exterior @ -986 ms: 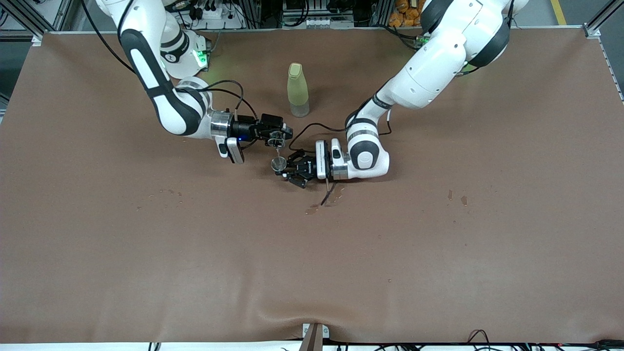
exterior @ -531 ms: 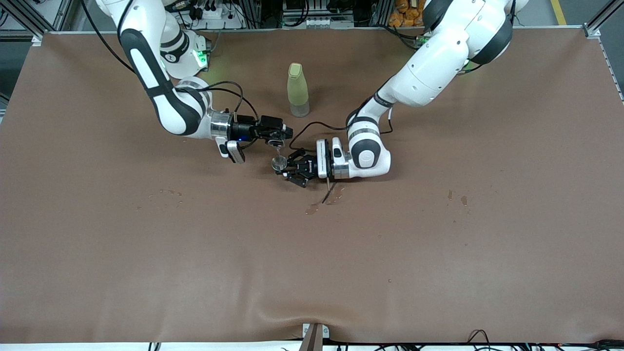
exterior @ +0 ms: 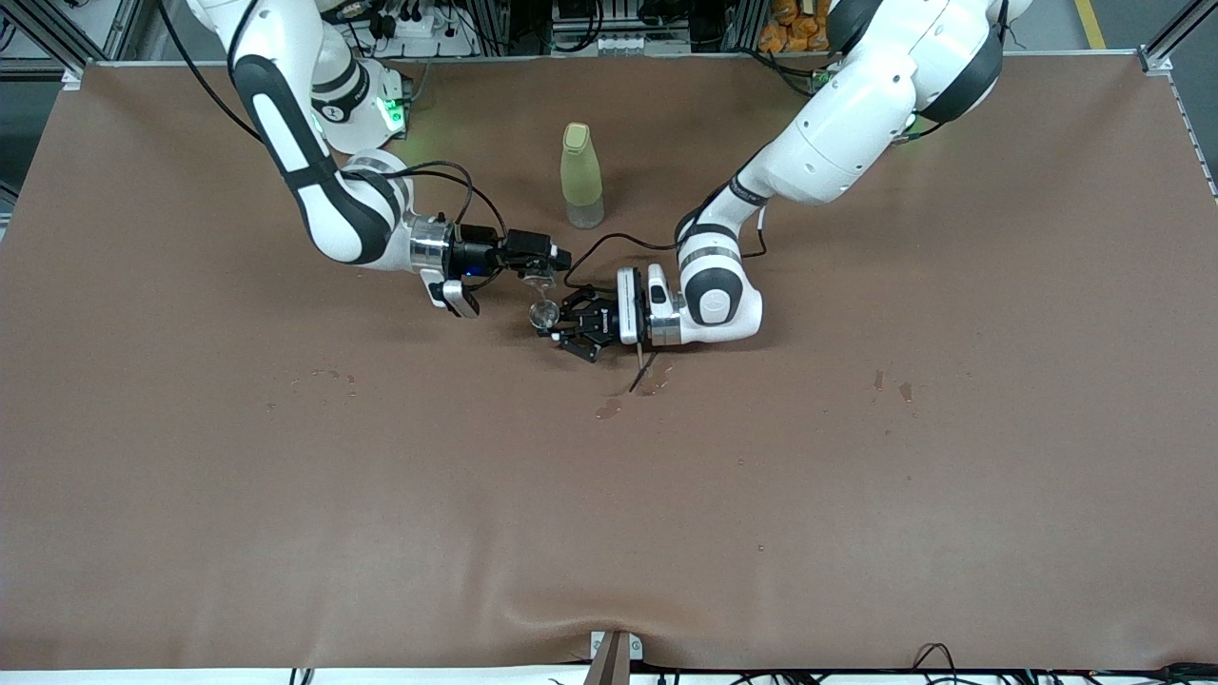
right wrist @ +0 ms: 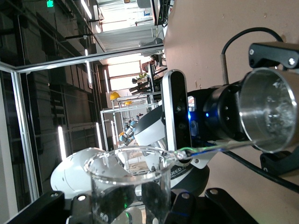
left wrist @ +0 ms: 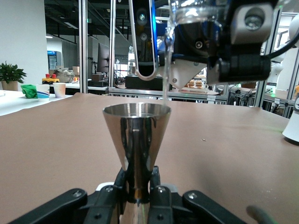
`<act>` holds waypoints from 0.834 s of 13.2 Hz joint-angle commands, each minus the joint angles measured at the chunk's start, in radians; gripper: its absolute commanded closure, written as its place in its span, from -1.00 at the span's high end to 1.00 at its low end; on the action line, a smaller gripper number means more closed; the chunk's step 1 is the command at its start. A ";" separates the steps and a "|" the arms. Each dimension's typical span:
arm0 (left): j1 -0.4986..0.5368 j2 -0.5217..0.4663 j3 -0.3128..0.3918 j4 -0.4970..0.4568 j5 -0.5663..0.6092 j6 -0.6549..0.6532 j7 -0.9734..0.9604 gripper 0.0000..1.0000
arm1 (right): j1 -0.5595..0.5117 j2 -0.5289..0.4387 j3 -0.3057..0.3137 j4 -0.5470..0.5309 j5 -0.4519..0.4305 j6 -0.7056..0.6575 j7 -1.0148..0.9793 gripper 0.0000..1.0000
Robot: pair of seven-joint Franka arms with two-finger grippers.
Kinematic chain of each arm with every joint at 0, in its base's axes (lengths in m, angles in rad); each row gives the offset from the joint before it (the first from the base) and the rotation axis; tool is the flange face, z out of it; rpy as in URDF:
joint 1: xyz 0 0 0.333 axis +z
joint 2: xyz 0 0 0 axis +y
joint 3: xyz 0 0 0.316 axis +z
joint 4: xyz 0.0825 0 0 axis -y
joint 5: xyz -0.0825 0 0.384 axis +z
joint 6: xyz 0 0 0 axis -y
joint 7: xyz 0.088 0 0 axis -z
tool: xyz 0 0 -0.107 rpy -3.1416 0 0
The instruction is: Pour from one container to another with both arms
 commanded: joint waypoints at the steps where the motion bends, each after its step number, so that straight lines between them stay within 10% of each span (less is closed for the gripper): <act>1: 0.014 -0.046 -0.020 -0.041 -0.041 0.011 0.024 -1.00 | -0.005 -0.026 -0.002 0.000 0.011 0.001 0.062 -1.00; 11: 0.014 -0.074 -0.024 -0.049 -0.041 0.023 -0.008 -1.00 | -0.020 -0.030 -0.006 0.010 0.013 0.003 0.156 -1.00</act>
